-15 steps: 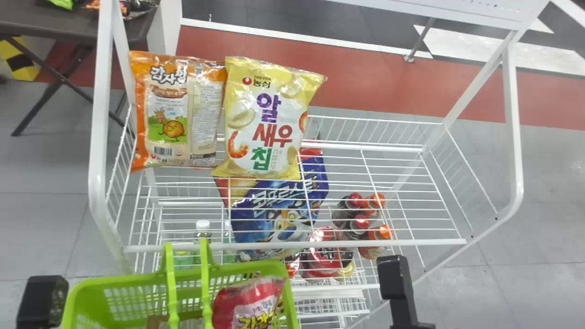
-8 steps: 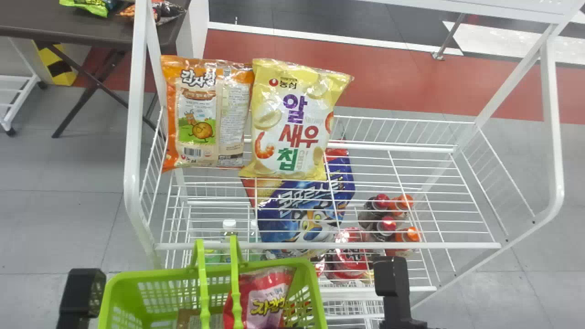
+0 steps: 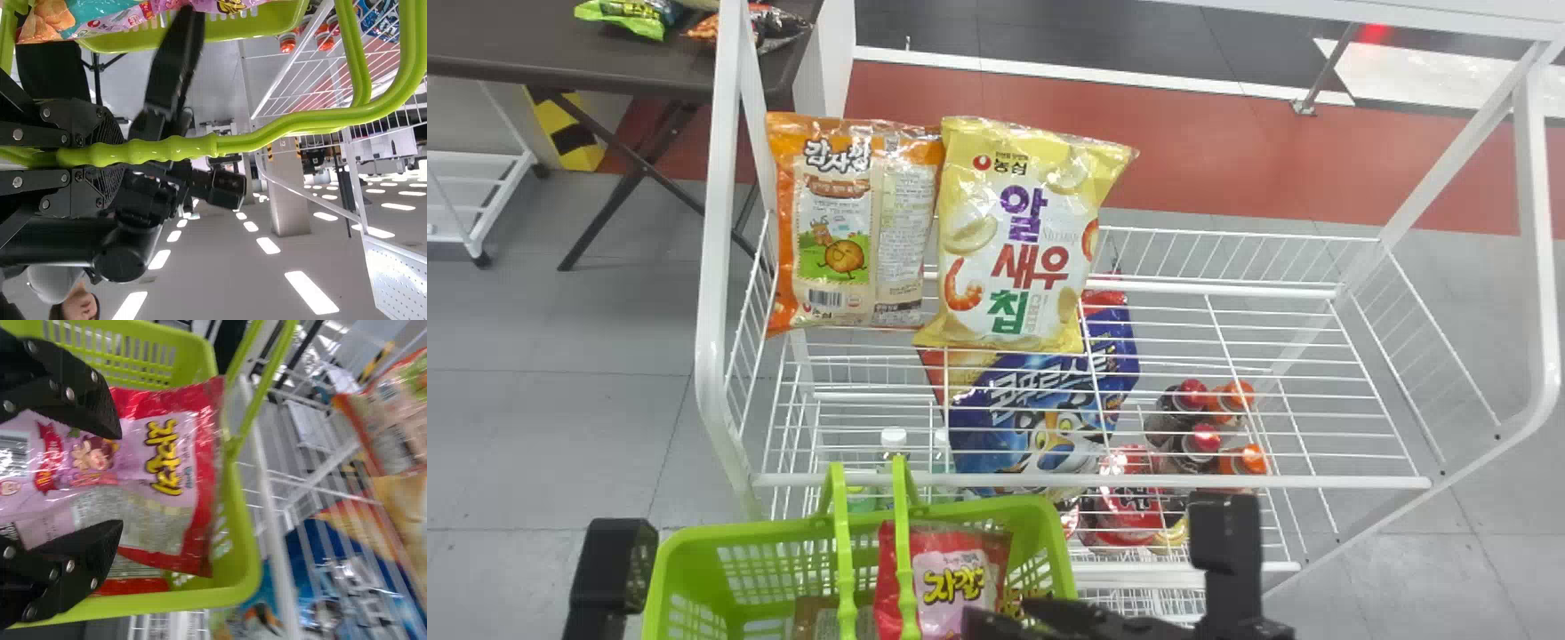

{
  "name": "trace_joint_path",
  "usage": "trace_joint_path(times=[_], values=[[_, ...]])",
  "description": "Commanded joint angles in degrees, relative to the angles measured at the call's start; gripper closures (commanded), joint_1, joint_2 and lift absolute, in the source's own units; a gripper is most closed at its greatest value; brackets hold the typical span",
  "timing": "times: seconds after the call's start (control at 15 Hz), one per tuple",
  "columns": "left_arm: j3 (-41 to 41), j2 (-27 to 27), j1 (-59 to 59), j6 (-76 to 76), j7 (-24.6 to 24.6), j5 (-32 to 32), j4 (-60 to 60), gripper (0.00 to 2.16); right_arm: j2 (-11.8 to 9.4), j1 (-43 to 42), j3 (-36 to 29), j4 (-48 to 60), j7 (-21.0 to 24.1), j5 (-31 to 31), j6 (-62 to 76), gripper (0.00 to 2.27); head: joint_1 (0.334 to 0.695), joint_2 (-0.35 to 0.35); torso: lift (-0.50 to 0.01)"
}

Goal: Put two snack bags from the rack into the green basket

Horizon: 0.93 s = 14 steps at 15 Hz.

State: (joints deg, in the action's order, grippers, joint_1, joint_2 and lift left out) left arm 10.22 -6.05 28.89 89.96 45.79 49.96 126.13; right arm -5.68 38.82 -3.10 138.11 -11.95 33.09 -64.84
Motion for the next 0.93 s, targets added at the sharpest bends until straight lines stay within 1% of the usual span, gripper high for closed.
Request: trace_joint_path(times=[0.0, 0.07, 0.2, 0.27, 0.33, 0.4, 0.47, 0.53, 0.6, 0.73, 0.87], values=[[-0.02, 0.07, -0.06, 0.07, 0.0, 0.13, -0.19, 1.37, -0.29, 2.75, -1.56, 3.48, 0.0, 0.31, 8.1, 0.05, 0.695, -0.172, -0.005], [-0.02, -0.02, -0.06, 0.07, 0.0, 0.13, -0.27, 1.37, -0.38, 3.63, -2.26, 4.54, -0.09, 0.22, 11.62, 0.05, 0.695, -0.191, -0.005], [-0.02, -0.02, -0.24, 0.07, 0.0, 0.13, -0.36, 1.37, -0.38, 5.39, -3.23, 5.07, -0.62, -2.33, 24.1, 0.05, 0.695, -0.22, -0.005], [-0.02, 0.07, -0.32, 0.07, 0.0, 0.13, -0.45, 1.37, -0.38, 6.18, -3.41, 4.89, -0.97, -4.53, 31.13, 0.05, 0.695, -0.235, -0.005], [-0.11, 0.07, -0.5, 0.07, 0.0, 0.05, -0.63, 1.37, -0.38, 7.15, -3.41, 4.36, -1.59, -7.6, 39.22, 0.05, 0.695, -0.273, -0.005], [-0.02, -0.02, -0.5, 0.07, 0.18, 0.05, -0.98, 1.37, -0.38, 7.85, -3.41, 3.84, -1.59, -9.89, 44.66, 0.05, 0.695, -0.273, -0.005], [-0.02, -0.02, -0.68, 0.07, 0.35, 0.05, -1.42, 1.37, -0.38, 8.55, -3.41, 3.22, -0.71, -11.21, 48.88, 0.05, 0.695, -0.318, -0.005], [-0.11, 0.07, -0.94, 0.07, 0.44, -0.04, -1.86, 1.37, -0.38, 9.43, -3.14, 2.25, 0.17, -13.4, 54.68, 0.05, 0.695, -0.34, -0.005], [-0.11, -0.02, -1.12, 0.07, 0.44, -0.13, -2.21, 1.37, -0.38, 10.4, -2.61, 1.2, 0.96, -15.16, 59.61, 0.05, 0.695, -0.35, -0.005], [-0.11, -0.02, -1.55, 0.07, 0.62, -0.22, -2.47, 1.37, -0.12, 11.81, -2.53, 0.23, 1.84, -16.04, 64.0, 0.05, 0.695, -0.35, -0.005], [-0.37, -0.02, -2.43, 0.07, 0.62, -0.39, -3.09, 1.37, -0.12, 13.56, -0.59, 0.5, 4.48, -20.7, 66.29, 0.05, 0.695, -0.35, -0.005]])
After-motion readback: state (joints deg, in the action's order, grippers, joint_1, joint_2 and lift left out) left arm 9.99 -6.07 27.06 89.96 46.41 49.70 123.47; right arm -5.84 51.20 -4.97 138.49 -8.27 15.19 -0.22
